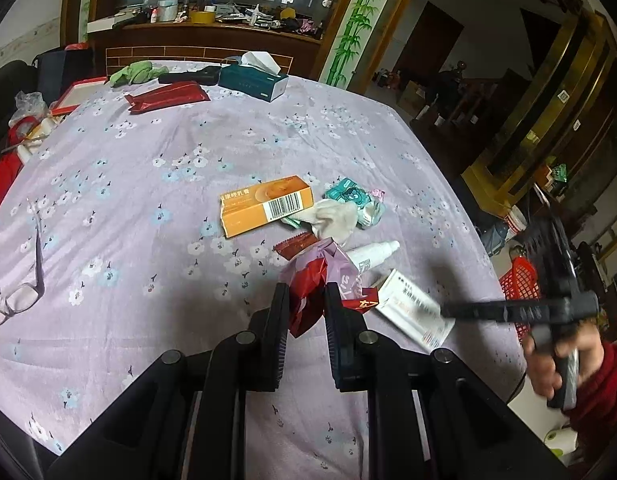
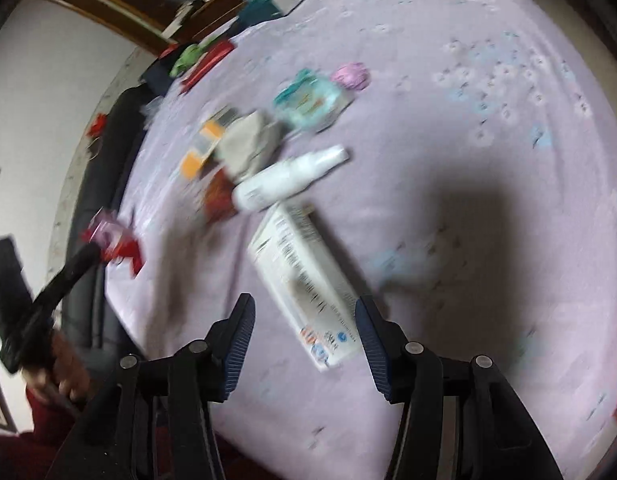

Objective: Collect trash
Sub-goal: 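Grasp the white tablet box with the right tool while the left tool holds the red wrapper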

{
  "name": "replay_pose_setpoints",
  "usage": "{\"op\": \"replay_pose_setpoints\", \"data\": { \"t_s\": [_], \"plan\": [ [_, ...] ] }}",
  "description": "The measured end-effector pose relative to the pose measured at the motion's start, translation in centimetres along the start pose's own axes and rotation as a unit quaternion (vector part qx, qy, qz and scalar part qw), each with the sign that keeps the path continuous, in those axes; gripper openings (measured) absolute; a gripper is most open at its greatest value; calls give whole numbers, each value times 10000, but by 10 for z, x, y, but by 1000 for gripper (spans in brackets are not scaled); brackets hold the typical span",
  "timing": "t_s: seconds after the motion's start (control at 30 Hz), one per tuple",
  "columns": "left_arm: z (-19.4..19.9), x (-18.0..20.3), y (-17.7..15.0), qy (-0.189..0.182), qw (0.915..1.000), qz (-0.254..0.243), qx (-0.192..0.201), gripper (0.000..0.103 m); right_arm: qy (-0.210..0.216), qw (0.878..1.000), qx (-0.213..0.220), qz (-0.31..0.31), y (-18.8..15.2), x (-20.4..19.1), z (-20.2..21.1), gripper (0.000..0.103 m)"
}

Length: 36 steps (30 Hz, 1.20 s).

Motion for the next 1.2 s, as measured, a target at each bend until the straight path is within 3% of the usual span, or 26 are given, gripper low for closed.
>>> {"op": "replay_pose_setpoints", "data": {
  "t_s": [0.1,0.23,0.53,0.6,0.63,0.8,1.2],
  "plan": [
    [1,-1,4,-28,10000,-39,23,16,-271,9987,258,346,4,-7,-1,70],
    [1,1,7,-94,9999,-93,44,16,-923,9911,541,794,11,-6,-13,70],
    [-1,4,7,-228,9995,-223,73,16,-1785,9665,483,1779,-10,-14,-35,70],
    [-2,7,8,-272,9993,-240,94,16,-1831,9671,492,1693,-8,-10,-35,67],
    [-2,8,9,-286,9992,-250,102,16,-1853,9683,505,1597,-7,-6,-34,60],
    [-3,18,9,-367,9985,-367,158,16,-1594,9789,515,1172,-8,-3,-28,60],
    [-9,45,8,-517,9969,-583,132,16,-1332,9852,711,816,-14,-2,-21,61]
  ]
}}
Point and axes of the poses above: each gripper's, at about its wrist camera, not at the fingertips, and z roughly against the way its jaws point, x to its right, y to its top, the point moved 9 cm from there along -z, roughly the way its jaws point, and after that the axes turned 15 degrees about -z, right-handed, at the moved point
